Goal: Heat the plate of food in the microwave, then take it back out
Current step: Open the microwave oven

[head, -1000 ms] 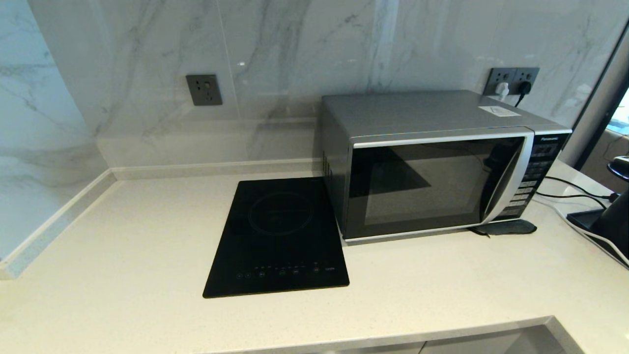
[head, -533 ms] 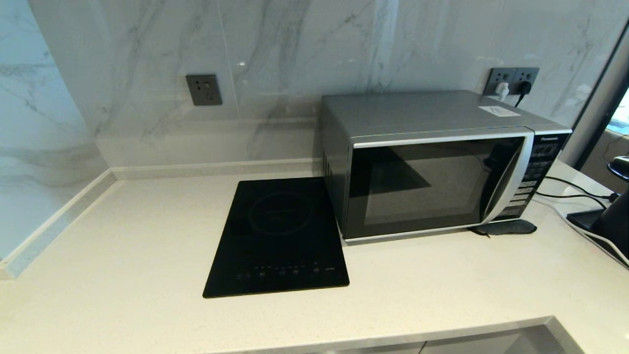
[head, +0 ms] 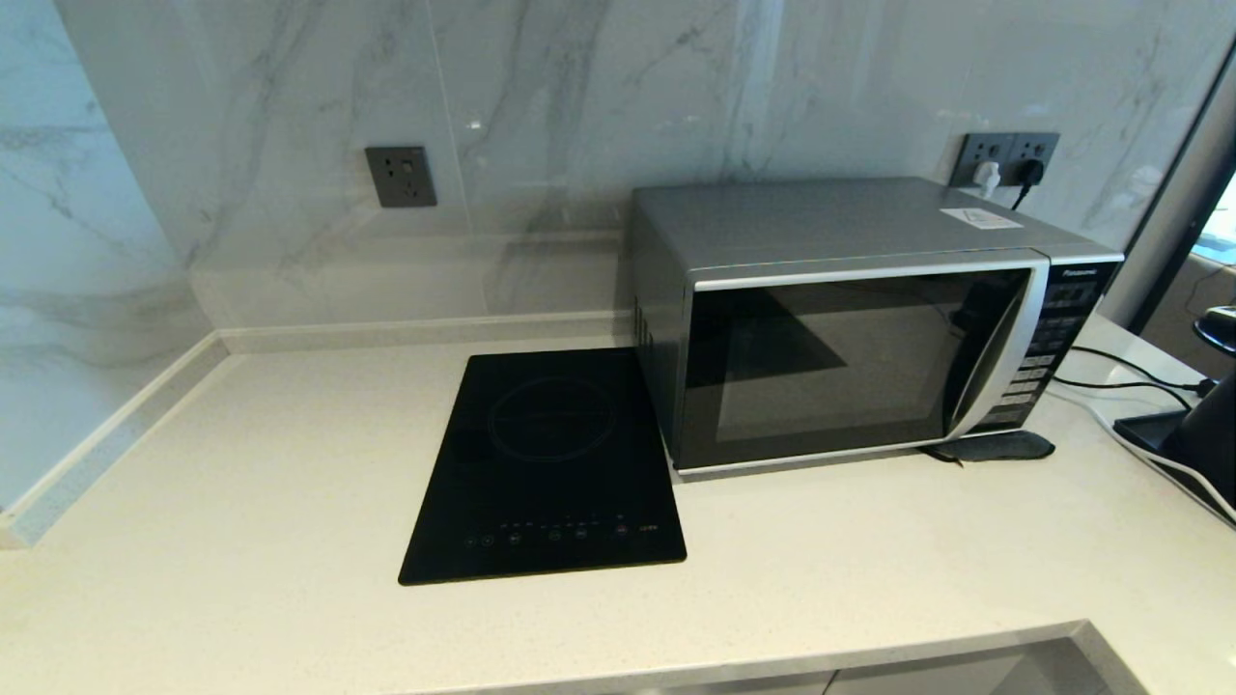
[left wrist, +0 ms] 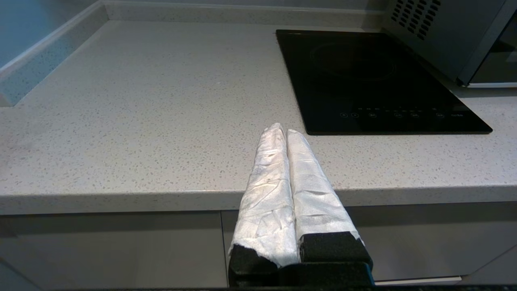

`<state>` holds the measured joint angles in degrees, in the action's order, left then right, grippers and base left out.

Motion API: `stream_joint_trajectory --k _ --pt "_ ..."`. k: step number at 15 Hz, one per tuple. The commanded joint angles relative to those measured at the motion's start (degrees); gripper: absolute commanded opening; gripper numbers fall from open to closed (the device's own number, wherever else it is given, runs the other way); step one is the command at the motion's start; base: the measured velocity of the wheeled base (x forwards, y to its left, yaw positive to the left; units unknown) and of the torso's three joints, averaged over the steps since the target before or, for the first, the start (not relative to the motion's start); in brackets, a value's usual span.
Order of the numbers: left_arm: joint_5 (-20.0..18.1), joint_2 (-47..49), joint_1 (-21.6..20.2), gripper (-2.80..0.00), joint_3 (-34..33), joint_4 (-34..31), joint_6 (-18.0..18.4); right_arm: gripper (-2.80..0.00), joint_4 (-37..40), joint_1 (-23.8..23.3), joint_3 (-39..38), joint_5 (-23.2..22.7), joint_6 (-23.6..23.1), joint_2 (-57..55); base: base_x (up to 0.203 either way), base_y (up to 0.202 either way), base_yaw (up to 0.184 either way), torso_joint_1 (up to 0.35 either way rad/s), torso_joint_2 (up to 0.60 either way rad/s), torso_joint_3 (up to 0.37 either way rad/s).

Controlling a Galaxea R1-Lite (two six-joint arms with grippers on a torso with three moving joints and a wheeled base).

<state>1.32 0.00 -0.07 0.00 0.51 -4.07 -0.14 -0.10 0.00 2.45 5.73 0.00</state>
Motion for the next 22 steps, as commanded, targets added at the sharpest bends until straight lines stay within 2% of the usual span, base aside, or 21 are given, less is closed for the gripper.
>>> stream_joint_trajectory --k 1,22 --pt "0.00 0.09 -0.01 -2.80 0.00 0.02 -0.06 -2.80 -0.04 0.01 -0.09 0.01 0.07 -0.02 0.000 0.000 0.000 0.000 0.00 0.000" --pt "0.00 0.09 -0.01 -2.80 0.00 0.02 -0.06 -2.80 -0.04 0.01 -0.09 0.01 0.07 0.00 0.000 0.000 0.000 0.000 0.00 0.000"
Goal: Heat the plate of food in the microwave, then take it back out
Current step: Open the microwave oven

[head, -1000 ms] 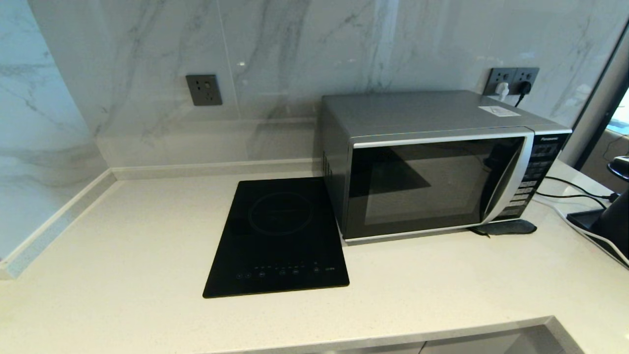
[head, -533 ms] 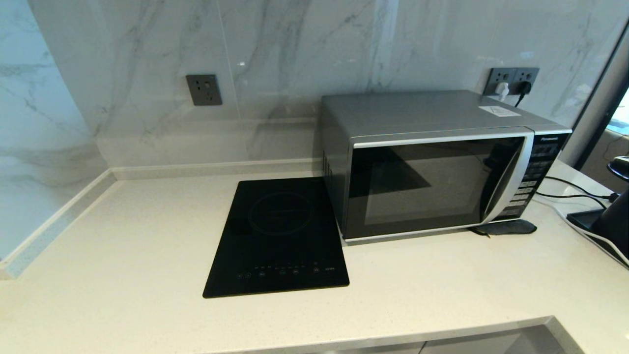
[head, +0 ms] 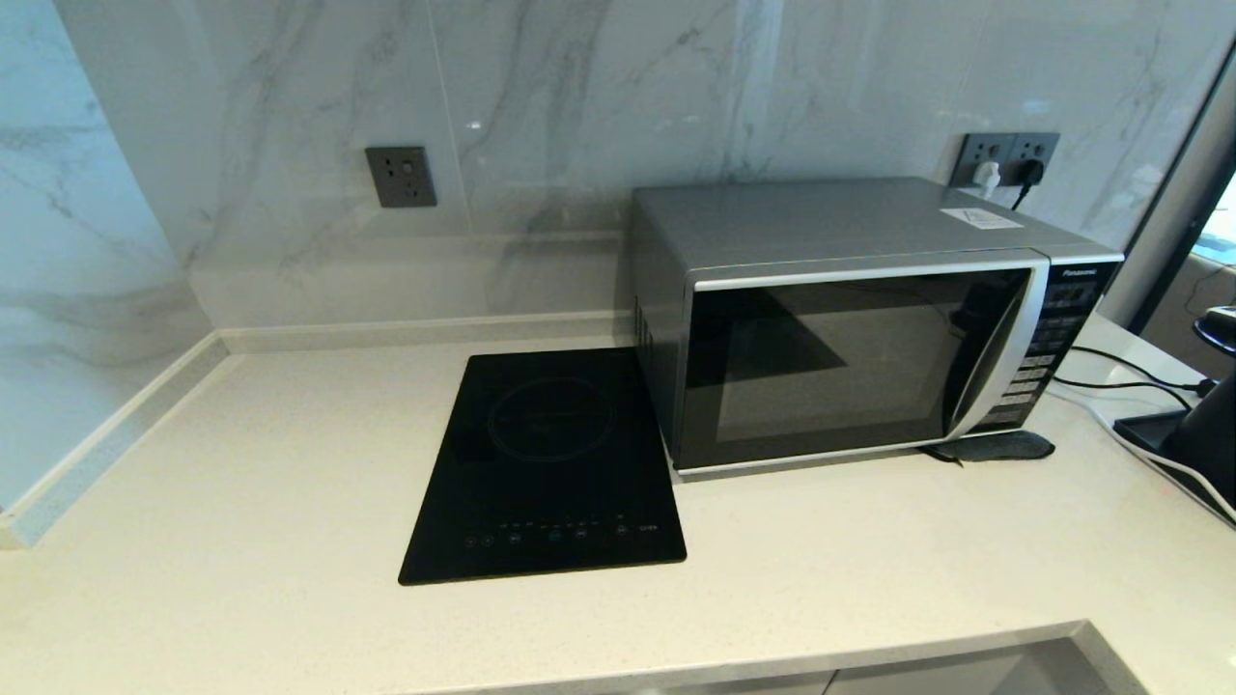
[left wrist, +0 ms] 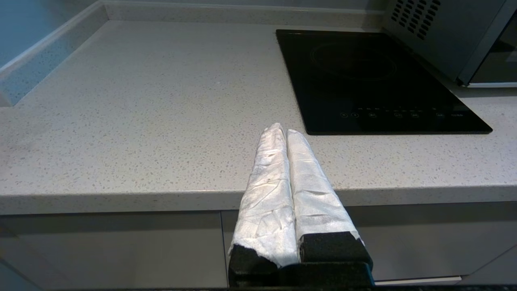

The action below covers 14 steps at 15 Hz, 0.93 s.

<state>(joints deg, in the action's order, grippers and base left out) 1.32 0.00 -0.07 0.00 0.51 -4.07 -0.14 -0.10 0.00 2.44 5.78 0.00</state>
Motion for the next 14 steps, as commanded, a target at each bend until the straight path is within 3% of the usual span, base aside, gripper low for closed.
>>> stream_joint_trajectory --k 1,11,14 --pt "0.00 0.09 -0.01 -2.80 0.00 0.02 -0.06 -2.80 -0.03 0.01 -0.09 0.02 0.02 -0.09 0.000 0.000 0.000 0.000 0.00 0.000" --pt "0.00 0.09 -0.01 -2.80 0.00 0.02 -0.06 -2.80 -0.11 0.01 -0.09 0.18 -0.05 0.00 0.000 0.000 0.000 0.000 0.00 0.000" --pt "0.00 0.09 -0.01 -2.80 0.00 0.02 -0.06 -2.80 0.98 0.00 5.24 0.12 -0.84 -1.30 0.000 0.000 0.000 0.000 0.00 0.000"
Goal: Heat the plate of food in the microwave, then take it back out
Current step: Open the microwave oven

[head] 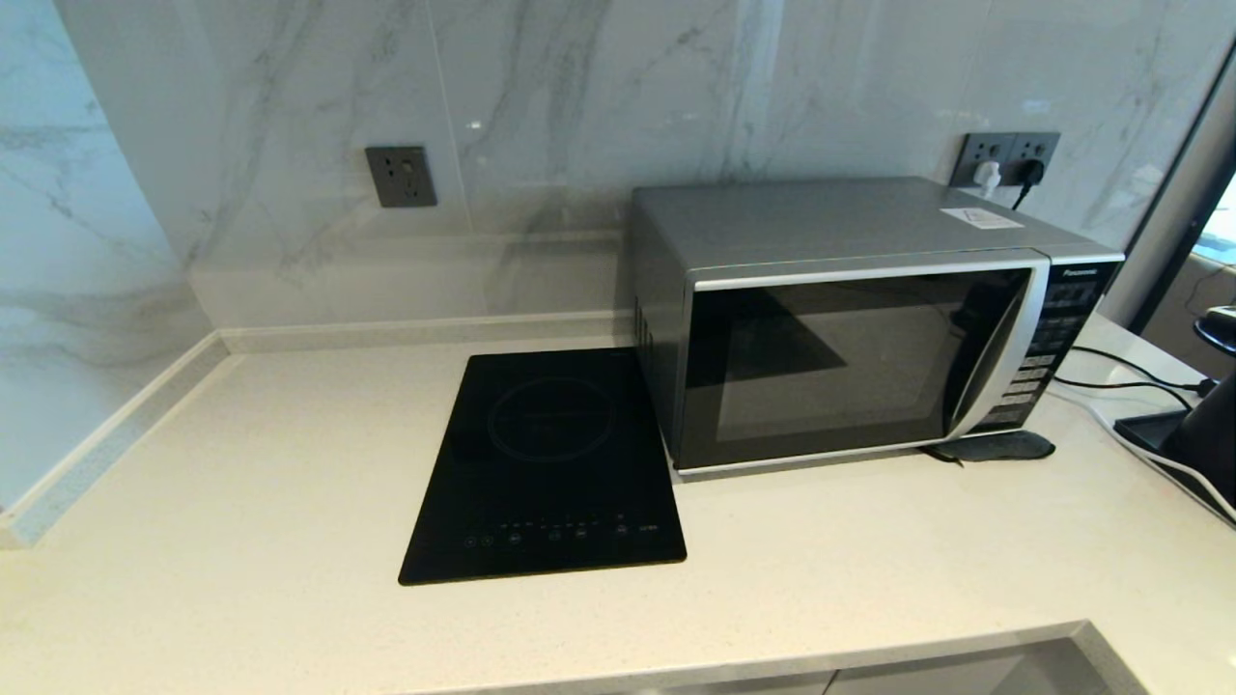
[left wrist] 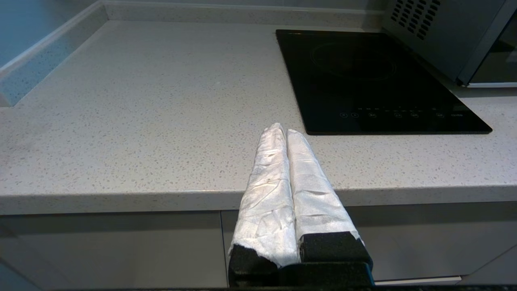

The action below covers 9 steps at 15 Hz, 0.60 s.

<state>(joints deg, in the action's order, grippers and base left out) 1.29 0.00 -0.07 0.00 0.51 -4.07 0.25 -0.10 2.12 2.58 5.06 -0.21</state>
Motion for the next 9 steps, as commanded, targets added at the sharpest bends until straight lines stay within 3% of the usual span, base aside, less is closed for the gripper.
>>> stream_joint_trajectory --k 1,6,9 --pt "0.03 0.09 -0.01 -2.80 0.00 0.02 -0.06 -2.80 2.02 0.01 7.06 -0.17 -0.17 -3.11 0.000 0.000 0.000 0.000 0.00 0.000" --pt "0.03 0.09 -0.01 -2.80 0.00 0.02 -0.06 -2.80 3.15 -0.12 22.58 2.59 0.06 -22.67 0.000 0.000 0.000 0.000 0.00 0.000" --pt "0.03 0.09 -0.01 -2.80 0.00 0.02 -0.06 -2.80 -5.75 -0.15 28.00 8.86 -0.25 -35.08 0.000 0.000 0.000 0.000 0.00 0.000"
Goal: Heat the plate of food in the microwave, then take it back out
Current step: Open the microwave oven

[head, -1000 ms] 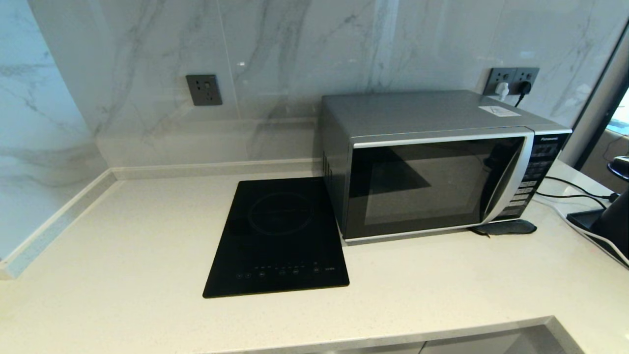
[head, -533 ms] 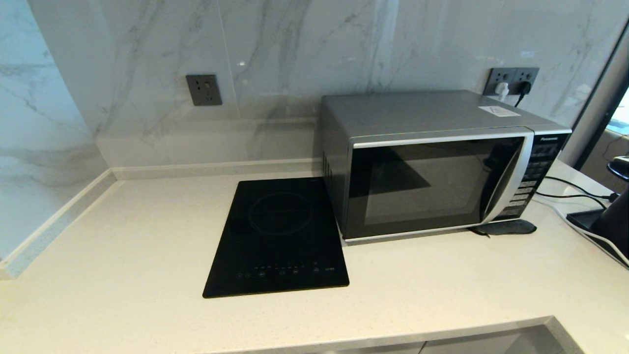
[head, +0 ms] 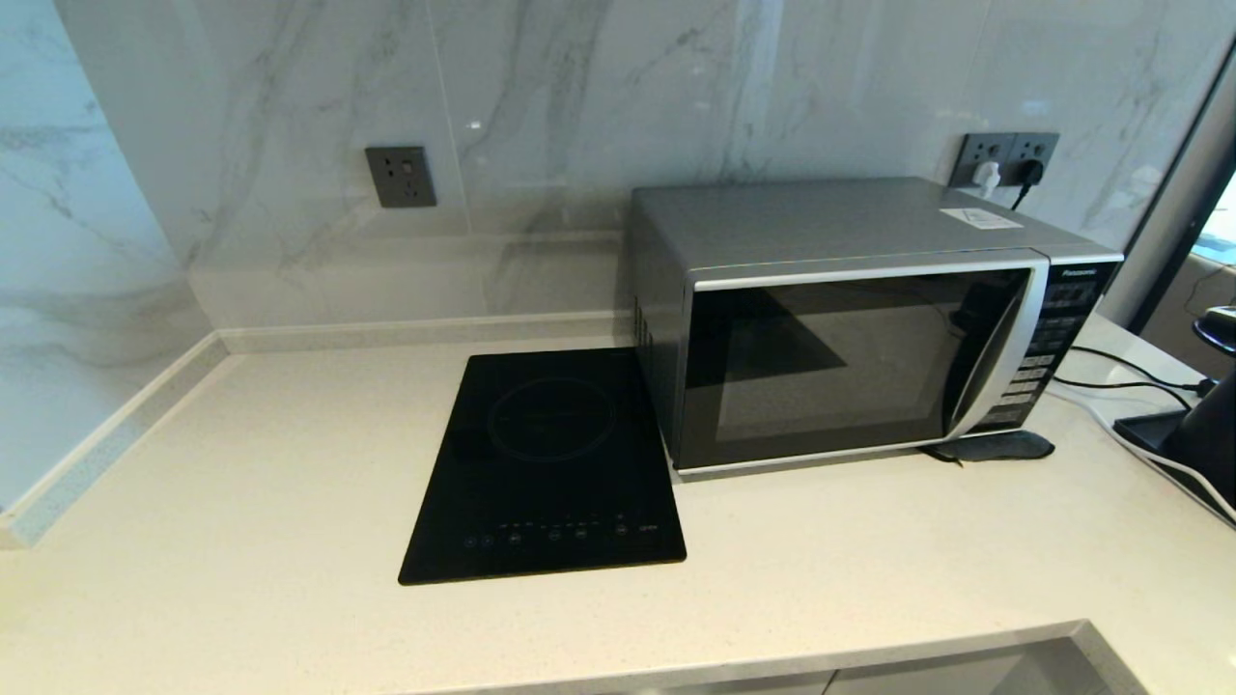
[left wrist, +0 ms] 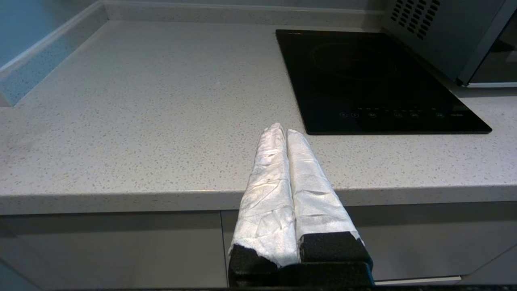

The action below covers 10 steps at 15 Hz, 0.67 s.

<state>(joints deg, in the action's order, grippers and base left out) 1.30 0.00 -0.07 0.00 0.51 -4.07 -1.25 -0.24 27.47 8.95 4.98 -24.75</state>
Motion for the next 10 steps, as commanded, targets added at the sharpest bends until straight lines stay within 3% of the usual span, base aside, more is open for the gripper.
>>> stream_joint_trajectory --k 1,4,7,10 --pt "0.02 0.09 -0.01 -2.80 0.00 0.02 -0.06 -2.80 -9.68 -0.01 3.81 5.79 -0.69 -14.65 0.000 0.000 0.000 0.000 0.00 0.000" --pt "0.02 0.09 -0.01 -2.80 0.00 0.02 -0.06 -2.80 -23.42 -0.31 7.26 14.48 -3.07 -24.88 0.000 0.000 0.000 0.000 0.00 0.000" --pt "0.02 0.09 -0.01 -2.80 0.00 0.02 -0.06 -2.80 -26.12 -3.98 11.05 21.84 -11.89 -29.47 0.000 0.000 0.000 0.000 0.00 0.000" --pt "0.02 0.09 -0.01 -2.80 0.00 0.02 -0.06 -2.80 -26.26 -4.23 11.24 26.80 -14.99 -32.20 0.000 0.000 0.000 0.000 0.00 0.000"
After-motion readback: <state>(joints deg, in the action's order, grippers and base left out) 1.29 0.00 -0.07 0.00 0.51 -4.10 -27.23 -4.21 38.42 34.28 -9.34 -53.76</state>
